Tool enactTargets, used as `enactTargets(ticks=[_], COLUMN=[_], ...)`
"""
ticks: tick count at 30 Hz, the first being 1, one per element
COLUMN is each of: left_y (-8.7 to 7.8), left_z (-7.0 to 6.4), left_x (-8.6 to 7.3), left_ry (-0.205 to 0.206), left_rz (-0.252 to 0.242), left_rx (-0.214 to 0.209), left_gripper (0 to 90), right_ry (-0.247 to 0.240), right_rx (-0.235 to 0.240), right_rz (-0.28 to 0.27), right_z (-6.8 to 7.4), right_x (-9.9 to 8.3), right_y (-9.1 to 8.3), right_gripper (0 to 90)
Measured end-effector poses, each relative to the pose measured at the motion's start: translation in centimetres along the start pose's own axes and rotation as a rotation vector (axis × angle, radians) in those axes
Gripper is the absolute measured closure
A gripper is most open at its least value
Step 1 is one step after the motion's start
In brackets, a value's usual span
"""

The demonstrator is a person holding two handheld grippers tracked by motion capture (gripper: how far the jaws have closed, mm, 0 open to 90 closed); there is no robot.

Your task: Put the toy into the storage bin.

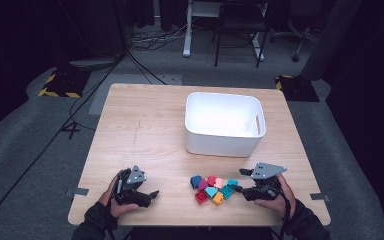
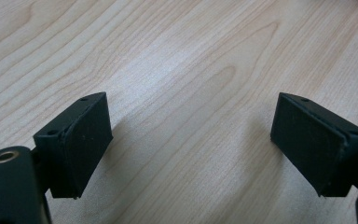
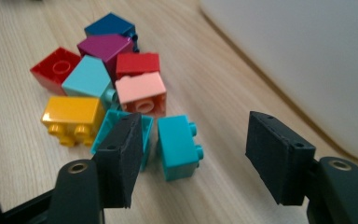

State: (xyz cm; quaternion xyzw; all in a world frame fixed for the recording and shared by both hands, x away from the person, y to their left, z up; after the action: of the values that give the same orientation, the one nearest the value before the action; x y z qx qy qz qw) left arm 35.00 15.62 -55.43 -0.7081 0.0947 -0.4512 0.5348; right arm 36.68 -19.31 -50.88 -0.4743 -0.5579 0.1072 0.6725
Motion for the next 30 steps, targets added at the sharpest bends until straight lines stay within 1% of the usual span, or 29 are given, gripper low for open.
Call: enactTargets(ticks=[1,3,4,7,9,10,12,13,15,16,17,18,19,21,22,23,25,28,29,30], left_y=[0.0,0.0,0.0,0.0,0.0,0.0,0.0,0.0,0.0,0.0,0.0,0.0,0.0,0.0,0.0,0.0,0.0,0.0,0.0,0.0], left_z=[0.0,0.0,0.0,0.0,0.0,0.0,0.0,0.0,0.0,0.0,0.0,0.0,0.0,0.0,0.0,0.0,0.0,0.0,0.0,0.0], left_x=[0.0,0.0,0.0,0.0,0.0,0.0,0.0,0.0,0.0,0.0,0.0,0.0,0.0,0.0,0.0,0.0,0.0,0.0,0.0,0.0], left_ry=[0.0,0.0,0.0,0.0,0.0,0.0,0.0,0.0,0.0,0.0,0.0,0.0,0.0,0.0,0.0,0.0,0.0,0.0,0.0,-0.001], left_rz=[0.0,0.0,0.0,0.0,0.0,0.0,0.0,0.0,0.0,0.0,0.0,0.0,0.0,0.0,0.0,0.0,0.0,0.0,0.0,0.0], left_rx=[0.0,0.0,0.0,0.0,0.0,0.0,0.0,0.0,0.0,0.0,0.0,0.0,0.0,0.0,0.0,0.0,0.0,0.0,0.0,0.0], left_gripper=[12.7,12.7,12.7,12.7,12.7,12.7,12.7,12.7,12.7,12.7,12.7,12.7,12.7,12.7,12.7,12.7,12.7,12.7,12.7,12.7], right_ry=[-0.008,-0.013,-0.019,0.01,0.019,0.012,0.008,0.014,0.007,0.016,0.01,-0.002,0.007,-0.004,0.011,0.014,-0.001,0.008,-0.011,0.012], right_rx=[-0.001,0.0,-0.004,0.0,0.018,0.023,0.019,0.024,0.028,0.025,0.018,0.019,0.023,0.021,0.029,0.026,0.026,0.022,0.008,0.018], right_rz=[0.016,0.023,0.031,0.026,0.032,0.032,0.042,0.037,0.031,0.027,0.026,0.019,0.012,0.025,0.016,0.013,0.013,0.002,0.006,-0.007], right_z=[0.1,0.2,0.0,-0.2,-0.2,-0.1,-0.2,-0.1,-0.2,-0.3,-0.4,-0.5,-0.5,-0.7,-0.5,-0.5,-0.6,-0.7,-1.0,-0.9], right_x=[-0.3,-0.6,-0.8,-1.1,-1.4,-1.5,-1.7,-1.7,-1.7,-1.7,-1.7,-1.7,-1.7,-1.9,-1.9,-1.9,-1.9,-1.9,-1.9,-1.8], right_y=[0.2,0.6,0.8,1.3,1.7,2.0,2.3,2.4,2.5,2.6,2.6,2.6,2.6,2.6,2.6,2.6,2.5,2.3,2.1,2.0], right_gripper=[37.9,39.5,42.2,47.9,48.9,50.2,54.2,55.7,59.5,63.4,66.7,67.2,67.5,67.6,67.6,67.7,67.8,67.8,67.9,67.9])
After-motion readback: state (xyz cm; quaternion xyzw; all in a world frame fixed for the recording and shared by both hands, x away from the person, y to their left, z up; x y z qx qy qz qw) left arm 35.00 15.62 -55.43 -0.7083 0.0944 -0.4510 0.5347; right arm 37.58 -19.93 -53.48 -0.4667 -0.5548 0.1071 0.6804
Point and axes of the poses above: each handheld gripper's, and its own axes: y roughly forward along the jaws, x roughly out of its top, z roughly to its left, the point moved 7 cm from there along y, roughly forward along the jaws, and after that the axes turned 10 degrees about z, right-handed, at the moved point
